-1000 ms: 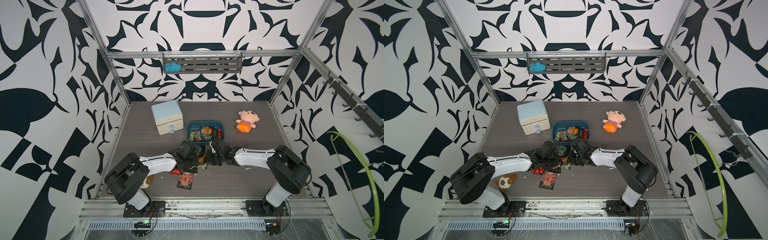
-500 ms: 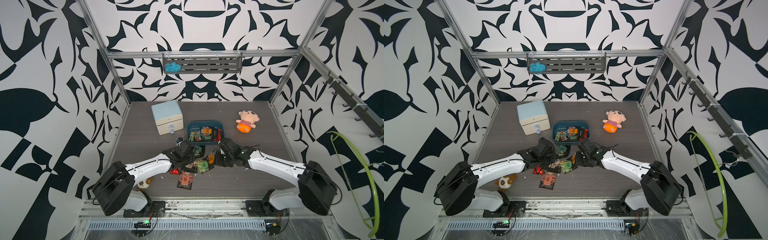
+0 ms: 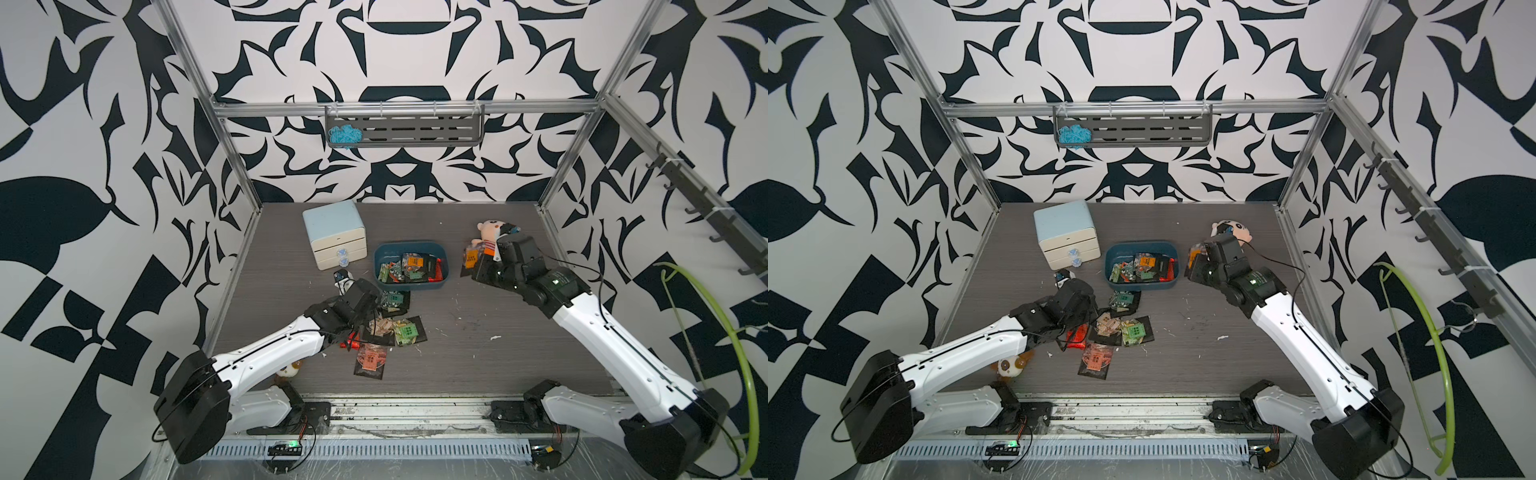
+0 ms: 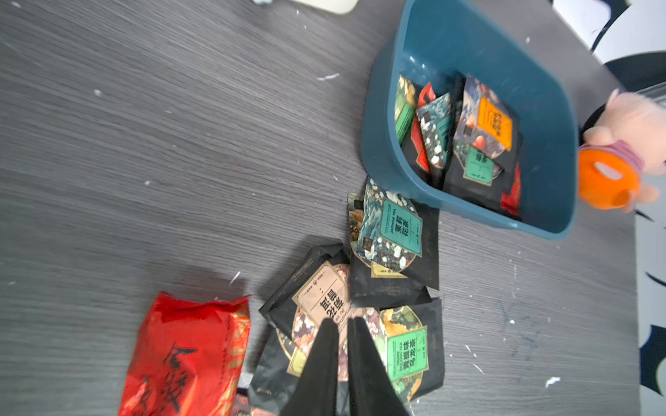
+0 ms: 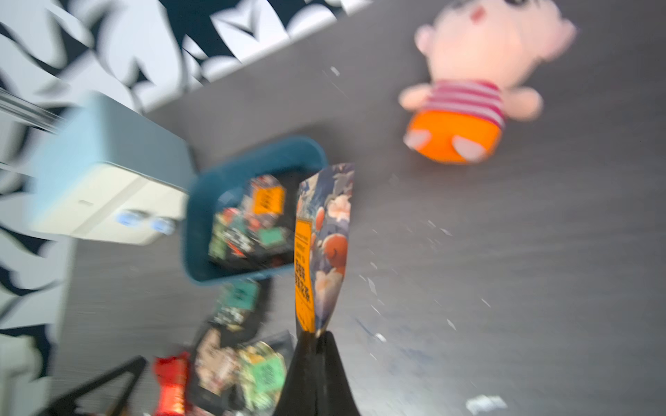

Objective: Put the tea bags into the storage box
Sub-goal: Place the tea bag in the storage box.

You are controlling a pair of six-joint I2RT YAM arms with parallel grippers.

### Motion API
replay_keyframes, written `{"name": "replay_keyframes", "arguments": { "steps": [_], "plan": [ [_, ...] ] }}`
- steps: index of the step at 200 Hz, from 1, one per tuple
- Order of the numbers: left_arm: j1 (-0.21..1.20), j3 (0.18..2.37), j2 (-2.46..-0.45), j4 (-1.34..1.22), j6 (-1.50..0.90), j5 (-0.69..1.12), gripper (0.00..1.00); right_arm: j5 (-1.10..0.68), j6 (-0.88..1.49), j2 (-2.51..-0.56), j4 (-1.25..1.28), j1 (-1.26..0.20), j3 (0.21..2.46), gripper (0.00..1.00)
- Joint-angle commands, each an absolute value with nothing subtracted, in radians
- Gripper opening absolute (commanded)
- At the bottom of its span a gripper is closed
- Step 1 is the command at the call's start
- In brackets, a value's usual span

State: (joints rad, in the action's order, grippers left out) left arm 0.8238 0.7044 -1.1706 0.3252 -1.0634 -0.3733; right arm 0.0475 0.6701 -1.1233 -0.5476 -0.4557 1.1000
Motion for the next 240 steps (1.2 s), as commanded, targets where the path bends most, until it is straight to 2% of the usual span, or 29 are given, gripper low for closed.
{"name": "replay_keyframes", "arguments": {
  "steps": [1, 28, 61, 93, 129, 188, 206, 230, 240],
  "plan": [
    [0.819, 0.658, -1.136, 0.299, -1.061, -0.381, 0.12, -0.048, 0.718, -1.174, -0.244, -0.457, 1.09, 0.0],
    [0.819, 0.638, -1.101, 0.309, -1.06, -0.38, 0.1, -0.061, 0.756, -1.384, -0.292, -0.457, 1.217, 0.0],
    [0.819, 0.608, -1.054, 0.314, -1.065, -0.381, 0.1, -0.168, 0.753, -1.683, -0.433, -0.457, 1.41, 0.0],
    [0.821, 0.589, -1.033, 0.32, -1.063, -0.387, 0.12, -0.253, 0.764, -1.862, -0.44, -0.465, 1.486, 0.0],
    [0.82, 0.59, -1.046, 0.316, -1.062, -0.384, 0.14, -0.245, 0.756, -1.934, -0.462, -0.468, 1.517, 0.0],
    [0.82, 0.604, -1.086, 0.316, -1.058, -0.364, 0.14, -0.226, 0.751, -1.945, -0.495, -0.468, 1.517, 0.0],
    [0.82, 0.604, -1.085, 0.312, -1.053, -0.362, 0.14, -0.215, 0.743, -1.936, -0.504, -0.468, 1.517, 0.06],
    [0.82, 0.608, -1.058, 0.32, -1.029, -0.375, 0.15, -0.17, 0.73, -1.911, -0.533, -0.468, 1.524, 0.3],
    [0.82, 0.618, -1.041, 0.339, -1.017, -0.387, 0.17, -0.137, 0.705, -1.894, -0.576, -0.468, 1.543, 0.37]
  ]
}}
